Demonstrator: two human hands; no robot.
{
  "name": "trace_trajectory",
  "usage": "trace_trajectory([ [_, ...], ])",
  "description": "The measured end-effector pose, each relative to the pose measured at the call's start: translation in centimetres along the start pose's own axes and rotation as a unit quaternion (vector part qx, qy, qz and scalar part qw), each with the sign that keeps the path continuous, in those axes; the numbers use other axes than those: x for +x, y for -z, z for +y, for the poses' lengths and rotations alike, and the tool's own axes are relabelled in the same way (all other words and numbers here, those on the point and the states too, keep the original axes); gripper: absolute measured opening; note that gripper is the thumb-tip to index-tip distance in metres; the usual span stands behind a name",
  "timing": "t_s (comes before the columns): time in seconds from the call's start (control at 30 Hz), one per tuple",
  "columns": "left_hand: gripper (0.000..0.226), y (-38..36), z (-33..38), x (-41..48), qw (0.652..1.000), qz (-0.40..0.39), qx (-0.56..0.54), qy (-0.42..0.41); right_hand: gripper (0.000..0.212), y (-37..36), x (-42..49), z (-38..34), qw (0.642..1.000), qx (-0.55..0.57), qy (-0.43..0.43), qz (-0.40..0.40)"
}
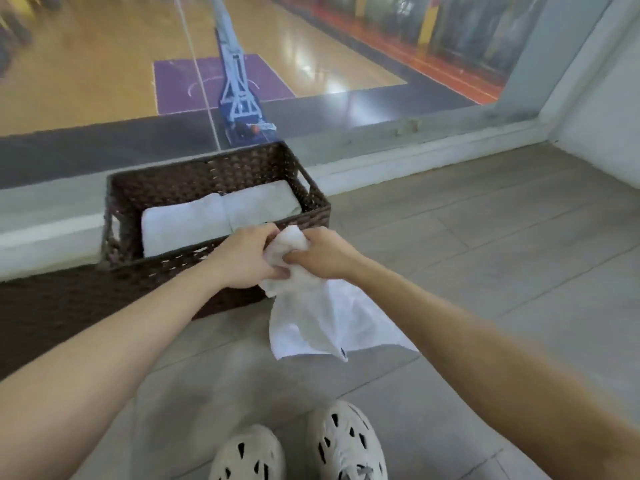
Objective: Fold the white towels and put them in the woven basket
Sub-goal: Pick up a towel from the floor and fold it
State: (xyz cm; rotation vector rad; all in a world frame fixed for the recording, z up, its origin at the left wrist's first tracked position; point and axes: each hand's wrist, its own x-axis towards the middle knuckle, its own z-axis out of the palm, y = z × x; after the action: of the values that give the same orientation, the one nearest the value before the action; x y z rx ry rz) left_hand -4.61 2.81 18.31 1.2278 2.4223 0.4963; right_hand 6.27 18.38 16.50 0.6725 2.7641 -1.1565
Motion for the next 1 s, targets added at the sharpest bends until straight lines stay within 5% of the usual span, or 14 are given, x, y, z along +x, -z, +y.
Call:
trace_trajectory([
  [0.1, 0.027, 4.2, -0.7, -3.3, 0.992, 0.102, -0.06, 0.038, 0.03, 1.5, -2.2, -5.2, 0.998, 0.024, 0.048, 0.026],
  [0.33, 0.014, 15.8, 8.2, -11.9, 0.951, 0.299, -0.083, 0.005, 0.067, 6.9, -9.5, -13.9, 0.97, 0.211, 0.111, 0.048],
  [0.43, 0.029, 19.1, 10.8, -16.1, 0.931, 0.364, -0.006, 0.016, 0.067, 9.1, -13.3, -15.7, 0.988, 0.071, 0.117, 0.074],
  [0.53, 0.049, 20.9, 7.7, -16.2, 0.925, 0.377, -0.002, 0.054, 0.097, 9.5, -15.5, -16.8, 0.977, -0.115, 0.131, 0.126],
  [0.63, 0.037, 18.2, 13.2, -21.4, 0.921, 0.388, -0.002, 0.03, 0.132, 8.7, -16.5, -17.5, 0.974, -0.075, 0.193, 0.092],
  [0.7, 0.023, 16.2, 13.5, -21.7, 0.92, 0.388, -0.047, -0.004, 0.107, 7.1, -17.6, -17.0, 0.976, 0.004, 0.208, 0.06],
  [0.77, 0.018, 13.8, 12.1, -20.9, 0.913, 0.399, -0.085, -0.005, 0.029, 4.6, -18.4, -15.9, 0.976, 0.042, 0.199, 0.077],
  [0.87, 0.033, 12.4, 10.2, -20.6, 0.889, 0.404, -0.215, 0.022, 0.05, 3.5, -18.1, -15.5, 0.973, 0.031, 0.217, 0.079],
  [0.93, 0.078, 12.4, 8.6, -20.9, 0.865, 0.348, -0.361, 0.022, 0.048, 4.7, -17.9, -16.6, 0.968, 0.035, 0.223, 0.112],
  [1.0, 0.106, 11.2, 6.5, -21.3, 0.889, 0.276, -0.366, 0.017, 0.042, 5.3, -17.5, -17.6, 0.962, 0.084, 0.215, 0.148],
])
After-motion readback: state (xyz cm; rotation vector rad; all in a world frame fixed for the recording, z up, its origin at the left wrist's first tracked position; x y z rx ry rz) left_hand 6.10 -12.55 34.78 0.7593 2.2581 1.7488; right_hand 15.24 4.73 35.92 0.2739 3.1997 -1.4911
